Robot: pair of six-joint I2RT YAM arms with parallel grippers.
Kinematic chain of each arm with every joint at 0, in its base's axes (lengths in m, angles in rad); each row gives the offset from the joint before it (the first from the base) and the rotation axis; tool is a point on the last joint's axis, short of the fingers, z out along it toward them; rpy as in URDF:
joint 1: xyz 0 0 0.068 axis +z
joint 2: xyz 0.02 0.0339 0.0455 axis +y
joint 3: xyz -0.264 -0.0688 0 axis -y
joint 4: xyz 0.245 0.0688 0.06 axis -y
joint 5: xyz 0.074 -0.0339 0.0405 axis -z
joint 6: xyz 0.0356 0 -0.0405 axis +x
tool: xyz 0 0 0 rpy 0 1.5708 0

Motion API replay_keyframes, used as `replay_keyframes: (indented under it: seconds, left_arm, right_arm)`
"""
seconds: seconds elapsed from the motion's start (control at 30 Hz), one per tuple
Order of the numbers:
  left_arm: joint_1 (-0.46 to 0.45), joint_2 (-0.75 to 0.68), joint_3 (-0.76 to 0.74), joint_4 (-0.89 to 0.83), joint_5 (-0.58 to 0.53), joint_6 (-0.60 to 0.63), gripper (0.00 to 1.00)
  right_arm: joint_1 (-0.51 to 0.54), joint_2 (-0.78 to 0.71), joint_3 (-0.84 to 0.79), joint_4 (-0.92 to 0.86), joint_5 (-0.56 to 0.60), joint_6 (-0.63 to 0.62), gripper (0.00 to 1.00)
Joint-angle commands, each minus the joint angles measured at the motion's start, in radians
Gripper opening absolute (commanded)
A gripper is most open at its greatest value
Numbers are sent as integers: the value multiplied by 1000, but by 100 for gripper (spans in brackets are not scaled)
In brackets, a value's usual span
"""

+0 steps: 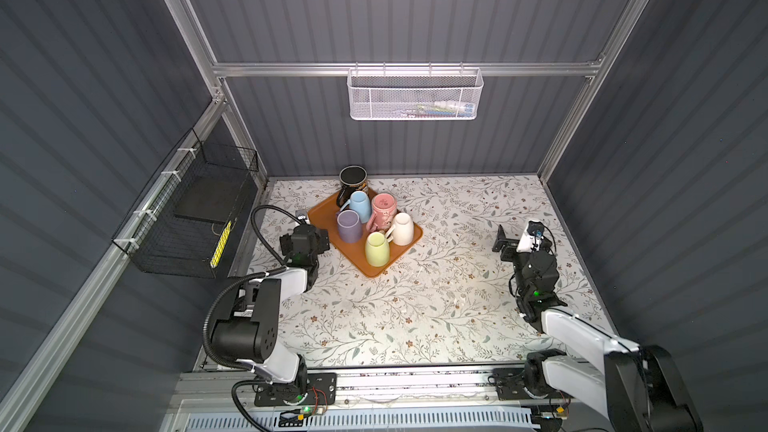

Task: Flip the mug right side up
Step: 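Move both grippers toward the orange tray of upside-down mugs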

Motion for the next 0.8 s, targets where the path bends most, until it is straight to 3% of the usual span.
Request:
replay_keyframes:
  seconds: [0.0,0.13,0.23,0.47,0.63,0.77]
  left_arm:
    - [-27,-11,111,-291,-84,-100,100]
    - [-29,-23,213,-490,-65,-322,100]
    - [-69,-57,207,-513,-52,-421,100]
    - [-124,-80,223,-591,-25,-514,100]
    - [-132,-96,192,-598,29,-547,100]
    - [-132,-88,178,-599,90,-605,100]
  right_arm:
    - [8,-83,68,-187,-55,106,99]
    - [9,-78,215,-420,-236,231,99]
    - [12,-26,311,-549,-327,308,98]
    - [46,233,522,-743,-508,371,95]
    - [116,401,617,-787,-497,404,91]
    - [134,516,673,-757,-561,483,85]
